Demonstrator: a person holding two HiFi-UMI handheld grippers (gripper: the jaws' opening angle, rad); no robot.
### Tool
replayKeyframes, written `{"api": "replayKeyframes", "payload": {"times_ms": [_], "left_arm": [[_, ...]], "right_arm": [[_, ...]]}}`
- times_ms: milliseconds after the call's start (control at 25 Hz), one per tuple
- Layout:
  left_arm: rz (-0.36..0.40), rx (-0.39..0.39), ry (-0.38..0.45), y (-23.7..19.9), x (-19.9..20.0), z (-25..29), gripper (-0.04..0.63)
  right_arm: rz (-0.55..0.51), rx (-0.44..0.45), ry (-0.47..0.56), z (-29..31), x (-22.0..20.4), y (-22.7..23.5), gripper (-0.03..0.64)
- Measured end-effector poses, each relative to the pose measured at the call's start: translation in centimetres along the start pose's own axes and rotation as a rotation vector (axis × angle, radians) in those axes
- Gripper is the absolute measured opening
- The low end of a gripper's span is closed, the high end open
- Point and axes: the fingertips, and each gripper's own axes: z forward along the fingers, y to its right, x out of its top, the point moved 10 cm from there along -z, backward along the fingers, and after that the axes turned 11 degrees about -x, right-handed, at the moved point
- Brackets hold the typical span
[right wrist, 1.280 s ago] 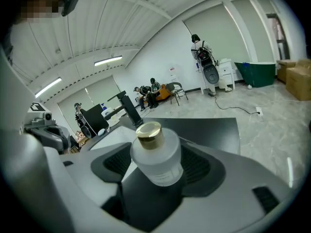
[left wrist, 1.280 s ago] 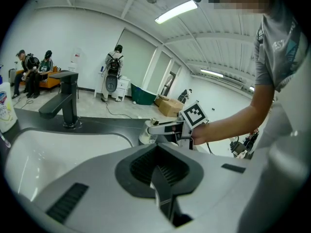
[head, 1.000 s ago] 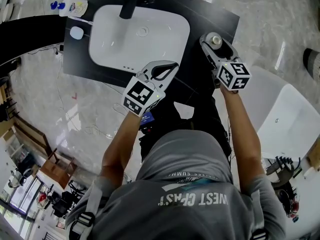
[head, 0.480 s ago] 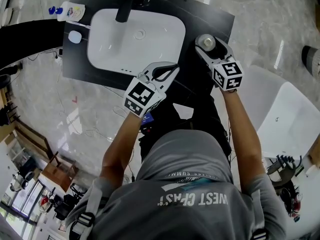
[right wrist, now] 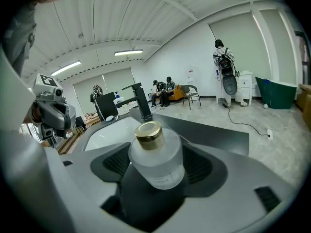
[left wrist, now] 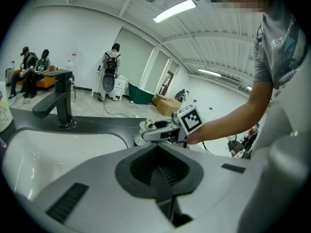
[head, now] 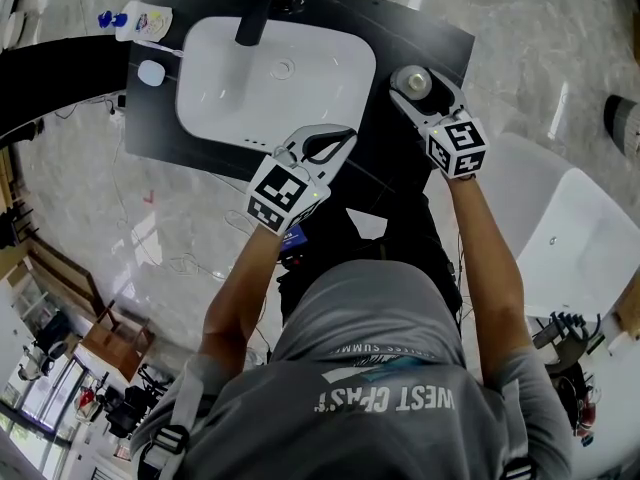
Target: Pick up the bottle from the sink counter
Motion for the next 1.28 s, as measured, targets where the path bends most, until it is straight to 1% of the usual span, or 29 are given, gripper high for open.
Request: {"api": "replayKeyframes", "payload": {"times_ms": [120, 240, 400, 840, 1280], "left_arm": [[-0.001, 0.003, 0.006, -0.3, 0.1, -0.2, 0.002], [-0.002, 0.009, 0.005, -0.5, 0.2, -0.6, 0.002], [-0.007, 0.017, 0.0, -0.9, 0.2, -1.1, 0.002], [-0.011, 0.007, 0.006, -1.5, 0.8, -0.6, 0.002], [-0.021, 0.017, -0.003, -2.0, 0.3, -1.1, 0.002]], "right_arm": [[0.021, -0.036, -0.002, -0.1, 0.2, 0.0, 0.33], [0.085, -0.073, 0.006, -0.4, 0.2, 0.1, 0.328], [0.129, -0.087, 0.006, -0.6, 0.3, 0.1, 0.328], [0.134, -0.088, 0.011, -0.1, 1.8, 0.4, 0.328], [0.164, -0.085, -0.023, 0.3, 1.3, 0.2, 0.328]]}}
